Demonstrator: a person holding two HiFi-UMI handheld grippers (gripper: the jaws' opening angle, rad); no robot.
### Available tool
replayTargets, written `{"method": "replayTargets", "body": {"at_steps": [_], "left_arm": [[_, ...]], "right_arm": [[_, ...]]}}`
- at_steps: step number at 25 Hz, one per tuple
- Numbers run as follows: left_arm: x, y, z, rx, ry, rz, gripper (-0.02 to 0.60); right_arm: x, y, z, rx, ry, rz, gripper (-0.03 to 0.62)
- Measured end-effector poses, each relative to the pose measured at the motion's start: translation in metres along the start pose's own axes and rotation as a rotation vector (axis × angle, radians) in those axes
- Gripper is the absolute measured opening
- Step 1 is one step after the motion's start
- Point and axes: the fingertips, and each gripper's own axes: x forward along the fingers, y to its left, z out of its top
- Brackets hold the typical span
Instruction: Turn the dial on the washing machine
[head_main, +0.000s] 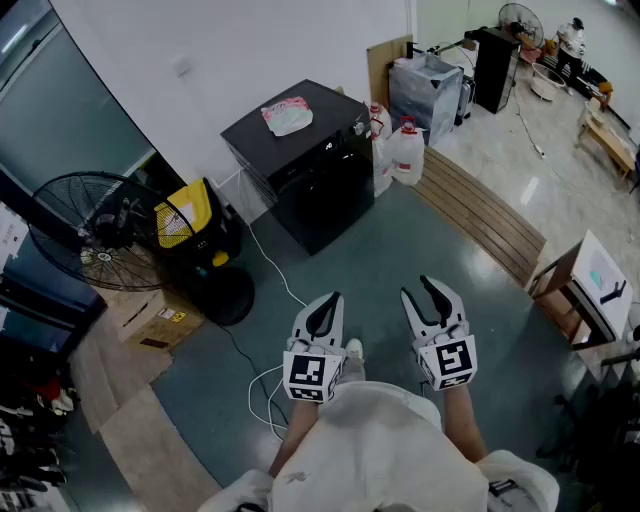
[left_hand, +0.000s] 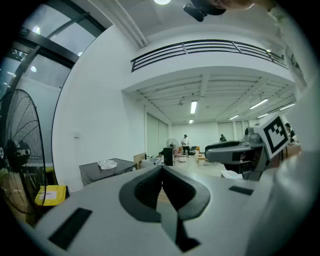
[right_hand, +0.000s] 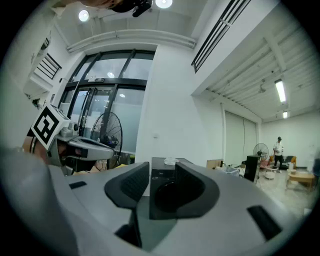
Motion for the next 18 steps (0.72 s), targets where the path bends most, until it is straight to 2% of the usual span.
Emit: {"method": "replayTargets", "body": {"at_steps": [7,18], "left_arm": [[0.037,0.031,0.000,0.002,0.004,-0.010,0.014],[0.102,0.105,0.002,-0.013,0.019,-0.050,0.014]], "right_arm": [[0.042,-0.015,0.002,0.025,-0.029,-0.016,0.175],[0.135,-0.025,-0.001,0.006,0.027,-0.050,0.176]]}}
